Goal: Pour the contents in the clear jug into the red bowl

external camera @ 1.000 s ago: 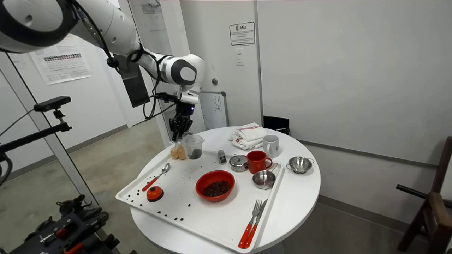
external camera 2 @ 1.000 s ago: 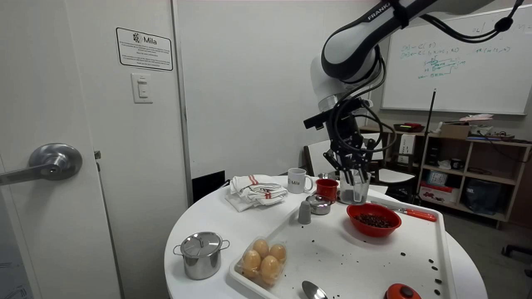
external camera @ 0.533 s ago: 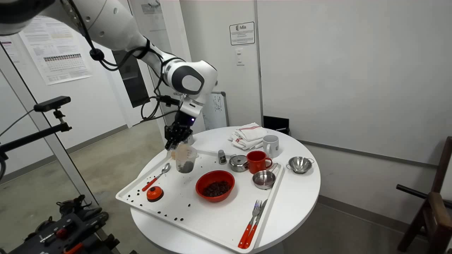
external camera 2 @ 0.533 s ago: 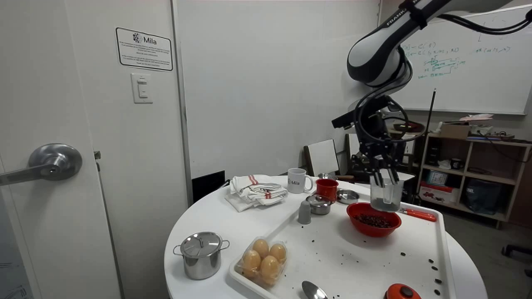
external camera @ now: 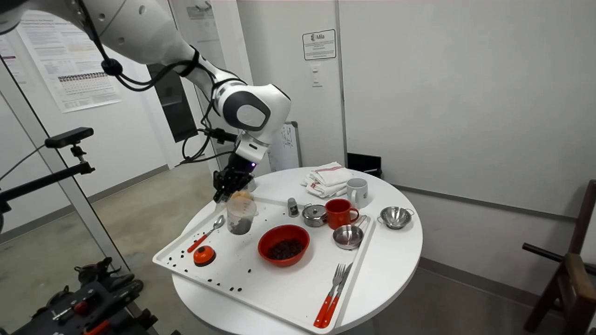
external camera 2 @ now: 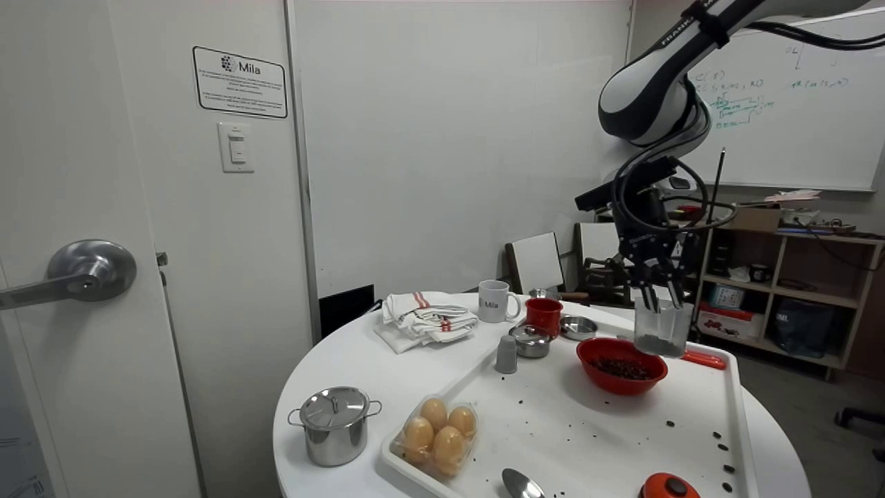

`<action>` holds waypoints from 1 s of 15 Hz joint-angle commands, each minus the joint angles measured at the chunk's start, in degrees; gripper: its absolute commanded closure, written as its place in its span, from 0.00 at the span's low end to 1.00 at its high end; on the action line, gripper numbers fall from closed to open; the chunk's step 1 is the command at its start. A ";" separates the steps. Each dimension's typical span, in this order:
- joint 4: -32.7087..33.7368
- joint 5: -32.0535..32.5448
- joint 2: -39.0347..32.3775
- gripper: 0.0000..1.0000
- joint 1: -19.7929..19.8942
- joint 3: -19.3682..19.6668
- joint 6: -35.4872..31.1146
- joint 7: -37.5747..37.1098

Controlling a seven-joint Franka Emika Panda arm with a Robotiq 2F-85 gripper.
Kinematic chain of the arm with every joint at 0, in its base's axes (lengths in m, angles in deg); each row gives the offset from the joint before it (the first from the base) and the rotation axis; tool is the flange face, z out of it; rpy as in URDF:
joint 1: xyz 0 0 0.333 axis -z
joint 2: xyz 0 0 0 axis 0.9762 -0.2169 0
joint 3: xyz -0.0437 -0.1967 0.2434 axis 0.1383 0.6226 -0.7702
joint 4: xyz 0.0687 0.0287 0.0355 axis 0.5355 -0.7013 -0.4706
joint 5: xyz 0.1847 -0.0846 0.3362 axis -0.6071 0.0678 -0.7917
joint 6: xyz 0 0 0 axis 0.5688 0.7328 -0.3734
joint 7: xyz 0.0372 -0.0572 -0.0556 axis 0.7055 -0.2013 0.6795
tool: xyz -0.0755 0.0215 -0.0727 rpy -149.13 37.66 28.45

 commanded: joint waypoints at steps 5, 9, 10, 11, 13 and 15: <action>20.44 -1.63 -14.25 0.90 -0.04 -0.58 13.32 -1.76; 26.79 -4.25 -18.10 0.90 2.61 0.12 20.43 -3.07; 26.50 -5.32 -17.98 0.90 3.62 0.27 21.16 -2.37; 26.19 -6.29 -17.86 0.90 4.75 0.38 22.01 -1.23; 25.72 -7.57 -17.94 0.90 6.79 0.35 24.11 1.58; 26.03 -8.40 -18.62 0.90 8.64 0.03 27.08 6.00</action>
